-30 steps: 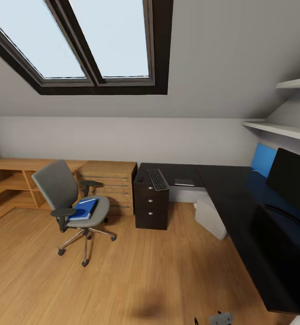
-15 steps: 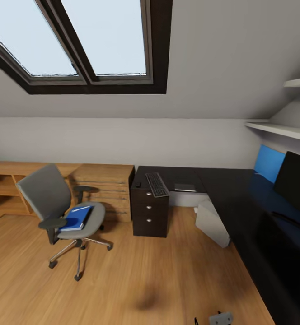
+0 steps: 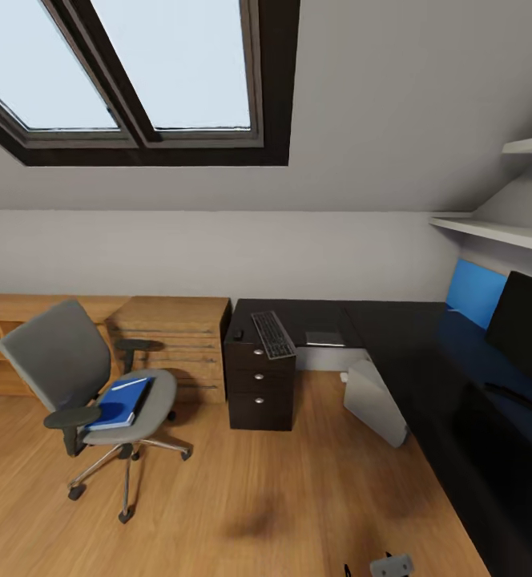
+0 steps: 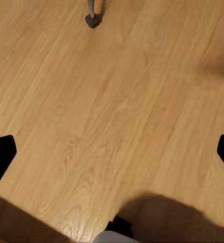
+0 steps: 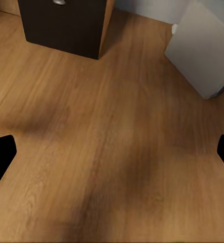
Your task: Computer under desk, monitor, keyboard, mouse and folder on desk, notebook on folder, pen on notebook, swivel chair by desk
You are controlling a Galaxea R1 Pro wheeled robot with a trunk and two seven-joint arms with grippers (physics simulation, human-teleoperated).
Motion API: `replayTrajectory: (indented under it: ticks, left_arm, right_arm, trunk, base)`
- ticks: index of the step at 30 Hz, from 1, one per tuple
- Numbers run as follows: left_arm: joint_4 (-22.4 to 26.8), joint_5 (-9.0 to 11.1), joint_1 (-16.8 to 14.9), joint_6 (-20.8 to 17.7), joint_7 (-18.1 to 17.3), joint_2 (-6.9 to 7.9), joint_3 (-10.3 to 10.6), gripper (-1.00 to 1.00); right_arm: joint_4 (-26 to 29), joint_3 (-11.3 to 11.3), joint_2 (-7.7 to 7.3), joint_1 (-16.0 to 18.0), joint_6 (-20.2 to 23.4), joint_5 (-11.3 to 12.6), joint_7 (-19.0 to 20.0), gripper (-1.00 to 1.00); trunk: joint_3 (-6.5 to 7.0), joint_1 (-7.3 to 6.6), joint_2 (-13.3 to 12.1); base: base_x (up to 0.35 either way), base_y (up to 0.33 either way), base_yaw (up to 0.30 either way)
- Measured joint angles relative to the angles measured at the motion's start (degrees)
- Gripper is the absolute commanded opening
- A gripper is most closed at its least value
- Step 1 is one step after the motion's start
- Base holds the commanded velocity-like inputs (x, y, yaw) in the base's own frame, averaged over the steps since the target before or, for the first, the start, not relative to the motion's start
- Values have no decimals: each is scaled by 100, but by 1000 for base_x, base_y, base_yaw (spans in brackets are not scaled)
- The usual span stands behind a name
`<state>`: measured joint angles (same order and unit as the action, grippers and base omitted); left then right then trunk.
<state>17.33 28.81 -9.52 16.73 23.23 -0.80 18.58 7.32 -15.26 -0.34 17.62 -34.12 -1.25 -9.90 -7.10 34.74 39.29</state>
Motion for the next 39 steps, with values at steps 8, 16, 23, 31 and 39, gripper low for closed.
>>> replayTrajectory:
  ticks: [8,16,23,31,39]
  left_arm:
    - [-1,0,0,-21,0,-1,0,100]
    - [-6,6,0,-20,2,-96,99,100]
    - [-10,8,-1,-18,5,-132,170,100]
    - [-9,8,0,-18,7,-141,176,100]
    - [10,0,0,-9,-2,-157,271,100]
  right_arm:
    - [-5,0,-3,0,-2,-4,3,100]
    - [-2,14,17,0,-1,14,-1,100]
    - [-1,9,17,-1,-3,0,-2,100]
    - [0,5,18,0,-2,-2,0,100]
    - [0,12,18,0,-7,23,-2,100]
  trunk:
    - [5,0,0]
    - [6,0,0]
    - [11,0,0]
    - [15,0,0]
    - [14,3,-1]
  base:
    - [319,129,-145]
    - [320,113,-9]
    - [325,14,-137]
    - [324,35,-174]
    - [119,13,-18]
